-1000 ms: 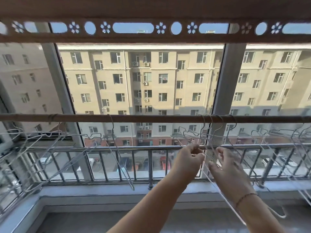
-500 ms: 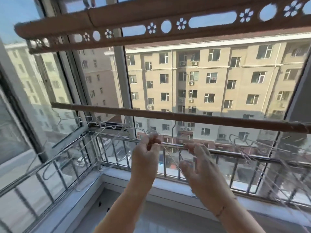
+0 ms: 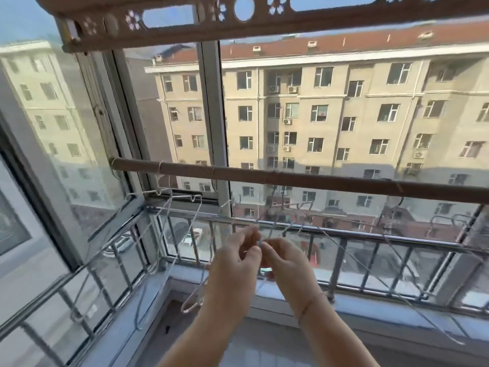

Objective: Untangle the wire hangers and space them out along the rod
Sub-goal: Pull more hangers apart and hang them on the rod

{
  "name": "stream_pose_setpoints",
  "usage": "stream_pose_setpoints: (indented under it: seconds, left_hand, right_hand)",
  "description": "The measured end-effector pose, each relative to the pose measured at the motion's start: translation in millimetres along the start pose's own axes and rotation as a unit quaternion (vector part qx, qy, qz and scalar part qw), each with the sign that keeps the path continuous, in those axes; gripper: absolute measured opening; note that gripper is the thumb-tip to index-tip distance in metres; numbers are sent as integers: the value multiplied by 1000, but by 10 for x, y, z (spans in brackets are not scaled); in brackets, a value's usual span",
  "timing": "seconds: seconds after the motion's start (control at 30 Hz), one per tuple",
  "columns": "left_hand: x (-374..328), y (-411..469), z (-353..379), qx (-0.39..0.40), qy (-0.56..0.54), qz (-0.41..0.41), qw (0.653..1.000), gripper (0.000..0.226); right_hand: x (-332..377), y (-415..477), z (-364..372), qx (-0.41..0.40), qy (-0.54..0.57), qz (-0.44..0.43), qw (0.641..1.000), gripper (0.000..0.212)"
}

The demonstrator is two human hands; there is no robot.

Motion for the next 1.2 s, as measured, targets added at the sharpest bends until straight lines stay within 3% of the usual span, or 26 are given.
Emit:
stream_pose_setpoints:
  seconds: [0.3, 0.47, 0.7, 0.87, 1.03, 1.1, 1.2]
  left_hand:
    - [-53, 328, 277, 133, -98, -3, 986, 37]
    - [-149, 550, 545, 157, -120, -9, 980, 23]
    - [21, 767, 917, 174, -157, -88, 968, 22]
    - [194, 793, 1099, 186, -182, -133, 956, 24]
    - [451, 619, 1150, 186, -168, -175, 952, 9]
    - [528, 532, 1144, 197, -161, -175, 951, 6]
    - [640, 411, 1113, 229, -109, -165, 953, 16]
  right_hand:
    - [34, 119, -171, -122, 74, -16, 990, 21]
    - [105, 307, -456, -115, 131, -16, 985, 23]
    - [-24, 307, -800, -114, 150, 17, 982, 24]
    - [-277, 173, -710, -44, 92, 79, 992, 31]
    - [-601, -85, -594, 37, 41, 111, 992, 20]
    - [-662, -168, -734, -1, -5, 109, 994, 19]
    - [-566, -291, -1041, -92, -164, 48, 981, 7]
Point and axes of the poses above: each hand's wrist, its own y-axis towards the middle knuckle, its own z-axis out of the palm, x = y × z, the point moved 7 cm from there along y, towards the middle knuckle, and after that the axes turned 8 degrees about x, right-handed, at the moved point
